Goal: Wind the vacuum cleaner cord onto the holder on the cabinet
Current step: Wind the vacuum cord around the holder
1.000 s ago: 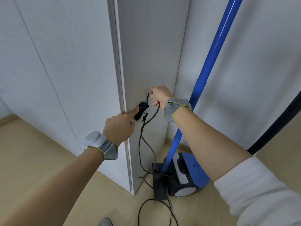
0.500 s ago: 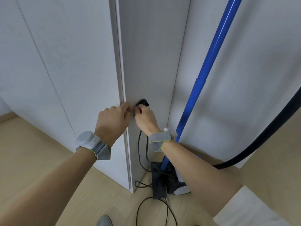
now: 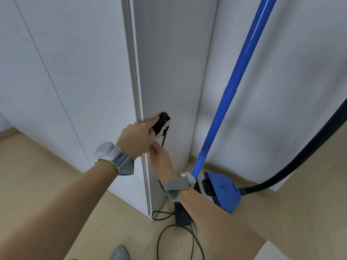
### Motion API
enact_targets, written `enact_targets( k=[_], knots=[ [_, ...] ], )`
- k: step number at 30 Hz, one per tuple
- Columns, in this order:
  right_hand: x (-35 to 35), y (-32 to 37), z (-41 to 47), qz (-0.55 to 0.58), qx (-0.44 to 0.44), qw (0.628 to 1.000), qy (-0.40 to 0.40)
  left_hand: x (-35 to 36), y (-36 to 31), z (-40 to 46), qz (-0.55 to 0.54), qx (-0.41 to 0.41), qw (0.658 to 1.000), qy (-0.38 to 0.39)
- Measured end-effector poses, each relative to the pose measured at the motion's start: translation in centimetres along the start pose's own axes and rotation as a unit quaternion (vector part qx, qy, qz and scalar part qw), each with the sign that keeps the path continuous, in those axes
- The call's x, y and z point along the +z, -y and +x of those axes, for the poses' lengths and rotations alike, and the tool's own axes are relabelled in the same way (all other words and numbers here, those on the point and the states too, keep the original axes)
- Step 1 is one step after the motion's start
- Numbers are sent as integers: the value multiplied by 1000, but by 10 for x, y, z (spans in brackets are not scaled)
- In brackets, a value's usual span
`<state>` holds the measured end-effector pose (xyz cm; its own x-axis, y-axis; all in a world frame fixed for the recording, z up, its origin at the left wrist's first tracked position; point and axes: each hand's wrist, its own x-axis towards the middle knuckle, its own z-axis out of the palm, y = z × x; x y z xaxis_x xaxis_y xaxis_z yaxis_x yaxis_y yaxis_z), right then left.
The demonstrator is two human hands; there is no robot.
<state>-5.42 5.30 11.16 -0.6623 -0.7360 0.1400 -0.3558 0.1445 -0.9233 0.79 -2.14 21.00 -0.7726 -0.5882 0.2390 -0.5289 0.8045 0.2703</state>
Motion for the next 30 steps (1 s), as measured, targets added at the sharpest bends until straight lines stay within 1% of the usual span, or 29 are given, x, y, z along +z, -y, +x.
enact_targets(
  k=[2, 5, 9, 11, 13, 16, 18, 22, 26, 30],
  knots=[
    [-3, -16, -1, 42, 22, 998, 39, 3, 1, -1, 8, 1, 1000, 6],
    [-18, -40, 6, 28, 50, 995, 76, 7, 4, -3, 11, -4, 1000, 0],
    [-46, -70, 31, 44, 107, 986, 116, 12, 6, -1, 19, 0, 1000, -16],
    [-57, -79, 43, 39, 132, 982, 127, 14, 7, 0, 16, 1, 1000, -13],
    [-65, -81, 56, 8, 139, 983, 116, 16, 8, 0, 11, -2, 1000, -14],
    [-75, -69, 76, -66, 117, 988, 80, 18, 8, -1, 2, -4, 1000, -14],
    [-85, -54, 92, -72, 132, 986, 76, 18, 8, 0, 9, -4, 1000, -15],
    [-112, -18, 123, 1, 240, 963, 120, 19, 9, 1, 8, -3, 1000, -18],
    [-126, 9, 145, 82, 283, 942, 159, 23, 11, 1, 6, -3, 1000, -28],
    [-123, 23, 156, 106, 318, 929, 160, 22, 9, 0, 12, -3, 999, -36]
  ],
)
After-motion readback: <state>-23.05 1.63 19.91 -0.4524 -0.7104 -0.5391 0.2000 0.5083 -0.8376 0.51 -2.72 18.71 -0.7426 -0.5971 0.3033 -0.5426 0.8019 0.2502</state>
